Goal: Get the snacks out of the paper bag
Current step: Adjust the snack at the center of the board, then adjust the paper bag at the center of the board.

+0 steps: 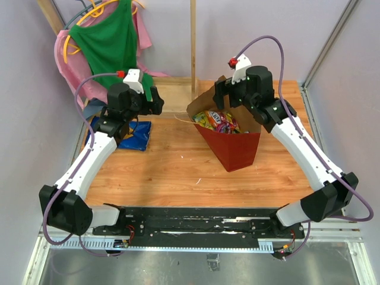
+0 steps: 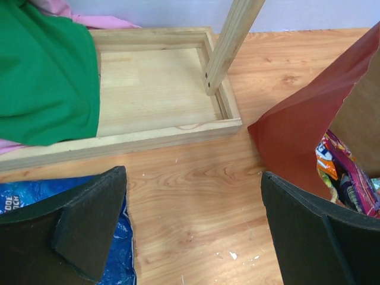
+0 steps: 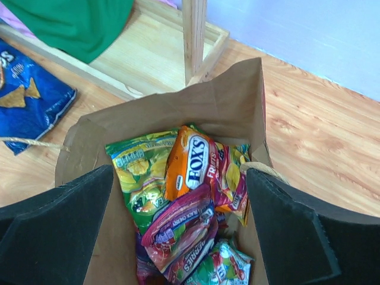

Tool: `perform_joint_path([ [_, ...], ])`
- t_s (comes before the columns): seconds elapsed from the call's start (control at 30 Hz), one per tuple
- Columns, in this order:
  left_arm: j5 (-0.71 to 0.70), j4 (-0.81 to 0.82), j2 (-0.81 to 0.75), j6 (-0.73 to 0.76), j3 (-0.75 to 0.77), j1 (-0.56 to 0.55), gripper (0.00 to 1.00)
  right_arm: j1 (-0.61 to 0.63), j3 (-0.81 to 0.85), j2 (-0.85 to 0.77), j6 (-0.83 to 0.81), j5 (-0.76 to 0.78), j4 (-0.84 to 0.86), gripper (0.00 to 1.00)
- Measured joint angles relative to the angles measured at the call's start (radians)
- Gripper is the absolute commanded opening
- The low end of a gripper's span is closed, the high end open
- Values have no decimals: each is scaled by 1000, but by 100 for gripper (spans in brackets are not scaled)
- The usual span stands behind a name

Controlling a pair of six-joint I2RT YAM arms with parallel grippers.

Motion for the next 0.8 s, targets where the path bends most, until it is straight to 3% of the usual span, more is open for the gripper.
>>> perform_joint_path([
  [0.63,10,10,-99,-12,-78,0,100,167,112,-3,-106,97,-95,99],
  [0.73,12,11,-127,-8,-87,0,100,136,113,-17,-113,118,-97,97],
  [0.8,19,12,-150,-6,-94,0,100,40,102,-32,-93,99,-88,96],
])
